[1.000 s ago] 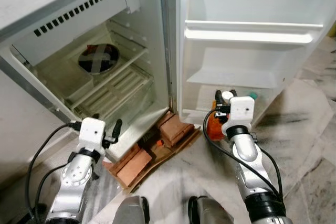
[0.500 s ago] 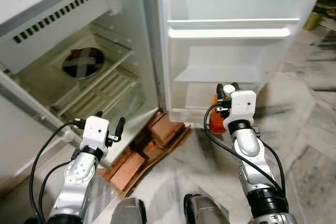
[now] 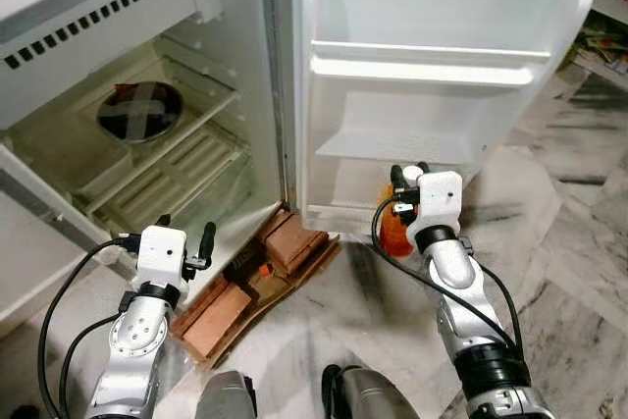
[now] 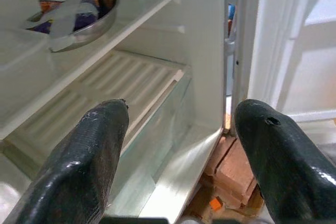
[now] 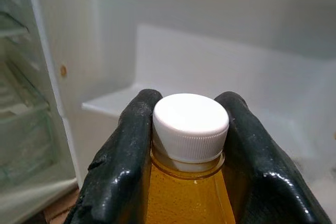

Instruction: Restocking fridge

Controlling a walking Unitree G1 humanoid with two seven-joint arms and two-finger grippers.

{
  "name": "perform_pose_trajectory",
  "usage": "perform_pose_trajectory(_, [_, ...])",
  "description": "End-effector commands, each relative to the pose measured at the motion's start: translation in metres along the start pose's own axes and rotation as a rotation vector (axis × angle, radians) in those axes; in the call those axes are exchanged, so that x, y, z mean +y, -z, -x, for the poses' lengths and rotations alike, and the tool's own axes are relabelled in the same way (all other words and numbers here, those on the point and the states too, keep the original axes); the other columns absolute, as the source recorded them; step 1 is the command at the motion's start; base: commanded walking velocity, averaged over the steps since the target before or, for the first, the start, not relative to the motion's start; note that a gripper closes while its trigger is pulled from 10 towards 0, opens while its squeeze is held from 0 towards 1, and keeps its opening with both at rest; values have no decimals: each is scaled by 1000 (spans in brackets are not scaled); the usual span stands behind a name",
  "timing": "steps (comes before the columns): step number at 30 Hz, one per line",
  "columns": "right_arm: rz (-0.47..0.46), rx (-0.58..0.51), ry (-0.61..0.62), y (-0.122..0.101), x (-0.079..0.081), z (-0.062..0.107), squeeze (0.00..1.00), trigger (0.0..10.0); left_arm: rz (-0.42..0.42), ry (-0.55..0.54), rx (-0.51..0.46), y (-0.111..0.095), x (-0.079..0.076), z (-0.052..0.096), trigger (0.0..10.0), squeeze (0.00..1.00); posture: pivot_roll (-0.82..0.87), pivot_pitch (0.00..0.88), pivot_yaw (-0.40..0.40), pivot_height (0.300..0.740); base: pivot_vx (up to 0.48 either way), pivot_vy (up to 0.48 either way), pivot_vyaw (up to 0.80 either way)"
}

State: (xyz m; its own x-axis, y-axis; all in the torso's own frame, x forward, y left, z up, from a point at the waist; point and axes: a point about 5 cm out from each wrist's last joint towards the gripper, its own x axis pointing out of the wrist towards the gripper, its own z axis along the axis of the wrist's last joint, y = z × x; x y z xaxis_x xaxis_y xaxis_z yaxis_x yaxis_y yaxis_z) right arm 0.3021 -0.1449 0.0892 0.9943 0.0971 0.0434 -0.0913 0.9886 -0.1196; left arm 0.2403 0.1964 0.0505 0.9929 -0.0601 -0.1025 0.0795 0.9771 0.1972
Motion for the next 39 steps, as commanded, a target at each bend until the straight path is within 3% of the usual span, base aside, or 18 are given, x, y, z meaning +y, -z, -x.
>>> perform_pose_trajectory(1, [-2,-23,-22,-3,3,-2,0,10000,-9,-15,-12,-3,4,-1,10000,0,108,97,-51,740,0,-292,0])
perform_pose_trajectory(11, [2,-31,-25,-4,1,-2,0,10000,-11,1,-24,-5,-1,-5,10000,0,97,102,-44,740,0,-325,0])
perform_pose_trajectory(31, [10,-37,-39,-5,2,-5,0,10000,9,5,-34,-6,1,-3,10000,0,99,115,-48,740,0,0,0])
perform_pose_trajectory(39, [15,-37,-48,-4,2,-5,0,10000,15,11,-37,-6,-1,-3,10000,0,97,114,-50,740,255,0,0])
